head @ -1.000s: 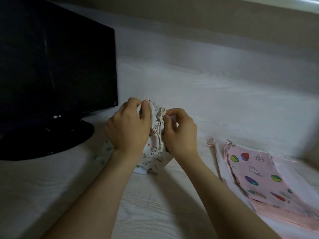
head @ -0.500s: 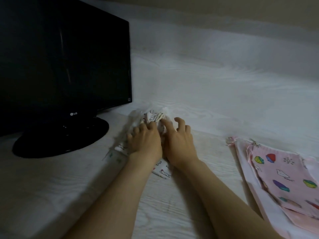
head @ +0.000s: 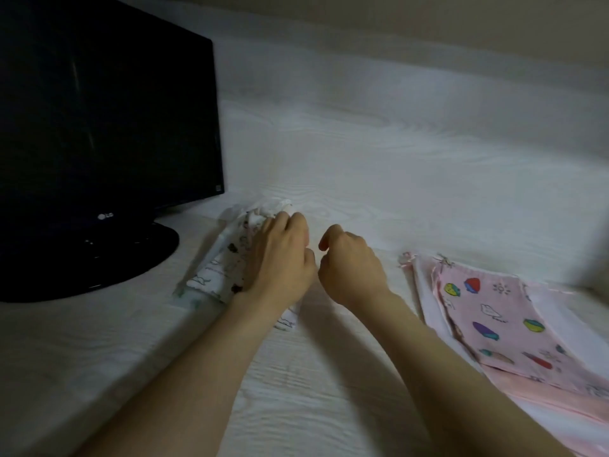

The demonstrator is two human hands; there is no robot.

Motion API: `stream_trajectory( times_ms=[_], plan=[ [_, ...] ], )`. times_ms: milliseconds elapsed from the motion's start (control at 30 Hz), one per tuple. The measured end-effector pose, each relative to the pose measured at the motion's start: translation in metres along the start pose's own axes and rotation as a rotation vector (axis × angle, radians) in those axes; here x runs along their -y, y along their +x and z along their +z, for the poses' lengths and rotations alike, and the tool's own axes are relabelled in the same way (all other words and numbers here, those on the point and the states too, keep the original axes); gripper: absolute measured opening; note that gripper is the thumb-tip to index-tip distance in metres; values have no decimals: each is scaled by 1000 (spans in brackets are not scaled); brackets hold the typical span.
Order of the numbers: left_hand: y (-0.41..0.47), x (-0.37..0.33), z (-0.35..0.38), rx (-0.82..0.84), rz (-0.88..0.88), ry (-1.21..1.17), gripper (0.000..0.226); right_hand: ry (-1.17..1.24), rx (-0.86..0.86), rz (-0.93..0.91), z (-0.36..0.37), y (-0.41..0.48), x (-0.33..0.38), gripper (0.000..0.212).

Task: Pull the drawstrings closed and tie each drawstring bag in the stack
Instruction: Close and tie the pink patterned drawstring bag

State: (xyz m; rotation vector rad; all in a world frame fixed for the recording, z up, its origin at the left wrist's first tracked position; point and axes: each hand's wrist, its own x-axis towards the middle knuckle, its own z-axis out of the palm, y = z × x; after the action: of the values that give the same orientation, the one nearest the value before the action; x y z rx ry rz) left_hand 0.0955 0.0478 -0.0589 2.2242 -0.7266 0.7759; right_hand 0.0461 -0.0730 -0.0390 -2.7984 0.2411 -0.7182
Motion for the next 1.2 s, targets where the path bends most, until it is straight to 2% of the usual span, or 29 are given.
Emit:
stream_trajectory(
  times_ms=[100,233,333,400,467,533,600,800,933,1033,1100,1167,1200],
  plan=[
    [-10,-15,14,169,113,-236,19,-90,53,29,-9,-16,-35,31],
    [-23,-43,37,427,179,-269,16,-160,74,143,-28,-35,-78,32],
    [-30,-63,49,542,232,-287,21,-307,68,215,-41,-49,-104,36],
    [-32,-71,56,599,265,-270,29,-345,42,270,-47,-57,-120,36],
    [-35,-74,63,648,298,-219,32,-315,41,358,-50,-63,-131,27],
    [-37,-77,66,692,319,-134,24,-279,50,454,-49,-67,-132,22],
    [-36,-82,64,716,330,-61,21,-259,61,508,-47,-68,-131,27],
    [-23,-95,63,740,354,-5,31,-290,20,539,-47,-68,-146,25],
    [-25,-88,69,681,301,-80,33,-388,-127,533,-42,-60,-153,25],
    [-31,-82,74,637,263,-159,32,-443,-387,472,-51,-54,-146,19],
    [-32,-81,75,607,221,-236,27,-367,-582,369,-58,-55,-136,24],
    [-30,-79,75,541,161,-302,40,-176,-698,214,-62,-58,-125,40],
    [-29,-80,74,501,118,-328,52,-100,-713,133,-63,-60,-121,41]
  ],
)
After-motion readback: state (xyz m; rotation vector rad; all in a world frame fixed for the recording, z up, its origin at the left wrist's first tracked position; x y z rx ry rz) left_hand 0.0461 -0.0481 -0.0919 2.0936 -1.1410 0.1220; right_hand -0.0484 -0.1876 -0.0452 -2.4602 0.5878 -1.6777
